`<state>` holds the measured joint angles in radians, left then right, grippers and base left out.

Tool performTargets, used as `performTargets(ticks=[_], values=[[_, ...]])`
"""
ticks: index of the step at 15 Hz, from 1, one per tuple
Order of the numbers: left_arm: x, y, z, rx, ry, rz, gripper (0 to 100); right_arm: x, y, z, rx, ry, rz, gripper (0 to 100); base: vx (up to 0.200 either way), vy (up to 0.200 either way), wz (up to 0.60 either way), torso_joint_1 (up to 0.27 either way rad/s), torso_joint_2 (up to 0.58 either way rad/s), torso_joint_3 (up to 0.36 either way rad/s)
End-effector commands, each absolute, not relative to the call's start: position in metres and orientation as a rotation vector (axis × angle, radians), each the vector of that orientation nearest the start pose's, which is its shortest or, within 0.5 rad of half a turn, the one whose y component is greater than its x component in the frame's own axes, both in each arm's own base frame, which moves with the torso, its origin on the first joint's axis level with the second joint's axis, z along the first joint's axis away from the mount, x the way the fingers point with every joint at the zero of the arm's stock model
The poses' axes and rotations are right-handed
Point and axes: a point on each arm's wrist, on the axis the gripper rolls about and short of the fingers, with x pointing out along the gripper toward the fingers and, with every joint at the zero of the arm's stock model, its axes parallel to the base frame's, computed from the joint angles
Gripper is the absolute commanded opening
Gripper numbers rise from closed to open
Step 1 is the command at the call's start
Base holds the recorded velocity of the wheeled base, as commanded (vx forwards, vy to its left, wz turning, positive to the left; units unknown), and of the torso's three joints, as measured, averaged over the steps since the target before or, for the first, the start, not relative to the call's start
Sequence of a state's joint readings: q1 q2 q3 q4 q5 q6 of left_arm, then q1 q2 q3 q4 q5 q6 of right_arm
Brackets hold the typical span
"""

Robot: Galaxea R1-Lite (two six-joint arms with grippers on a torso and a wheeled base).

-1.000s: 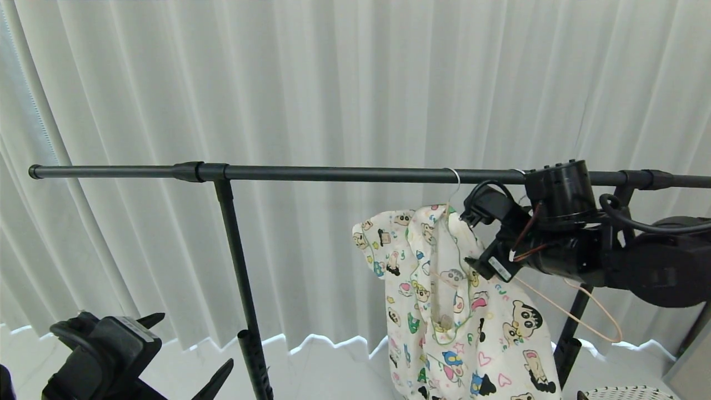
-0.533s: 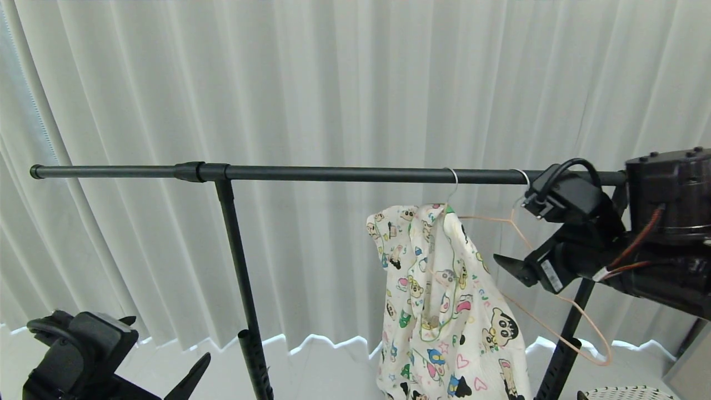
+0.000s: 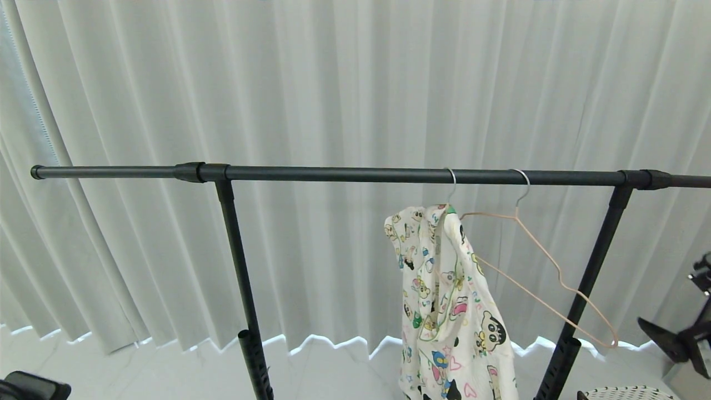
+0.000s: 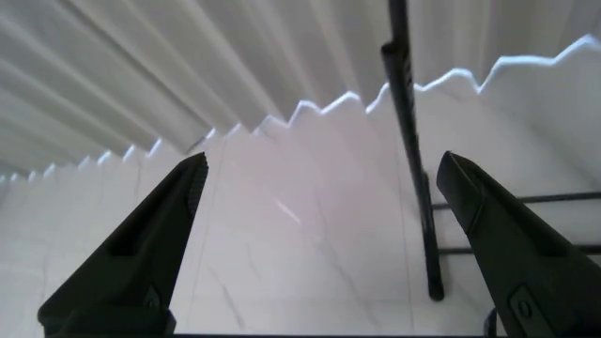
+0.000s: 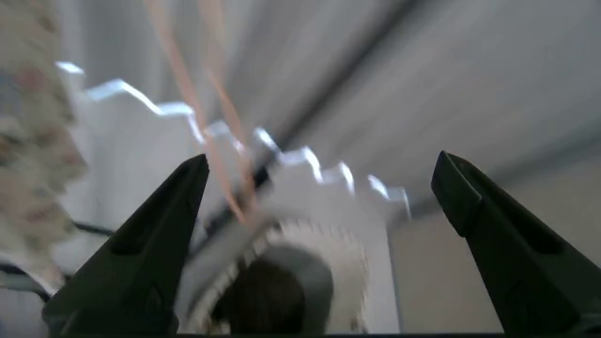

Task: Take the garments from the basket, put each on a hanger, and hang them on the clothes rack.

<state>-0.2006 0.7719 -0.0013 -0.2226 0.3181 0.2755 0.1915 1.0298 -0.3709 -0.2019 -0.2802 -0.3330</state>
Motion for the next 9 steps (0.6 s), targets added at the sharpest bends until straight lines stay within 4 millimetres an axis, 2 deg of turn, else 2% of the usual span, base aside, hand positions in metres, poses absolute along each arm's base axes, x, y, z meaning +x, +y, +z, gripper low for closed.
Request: performTargets(ticks=[1, 2, 3, 5, 9], values=[[0.017, 0.004, 0.081, 0.365, 0.473, 0.097, 100, 0.082, -0.001, 0.139, -0.404, 0.471, -0.134, 100, 0.0, 0.0, 0.0, 0.0, 0.0, 0.0], [0.014, 0.005, 0.083, 0.328, 0.434, 0.129, 100, 0.061, -0.005, 0.116, -0.396, 0.496, -0.169, 100, 0.0, 0.0, 0.0, 0.0, 0.0, 0.0], [0.012, 0.006, 0.084, 0.319, 0.415, 0.166, 100, 0.049, -0.005, 0.101, -0.395, 0.508, -0.177, 100, 0.0, 0.0, 0.0, 0.0, 0.0, 0.0], [0.007, 0.007, 0.084, 0.304, 0.363, 0.201, 100, 0.02, -0.006, 0.082, -0.365, 0.52, -0.19, 100, 0.0, 0.0, 0.0, 0.0, 0.0, 0.0], [0.004, 0.008, 0.084, 0.284, 0.328, 0.208, 100, 0.022, -0.006, 0.082, -0.187, 0.551, -0.24, 100, 0.0, 0.0, 0.0, 0.0, 0.0, 0.0]])
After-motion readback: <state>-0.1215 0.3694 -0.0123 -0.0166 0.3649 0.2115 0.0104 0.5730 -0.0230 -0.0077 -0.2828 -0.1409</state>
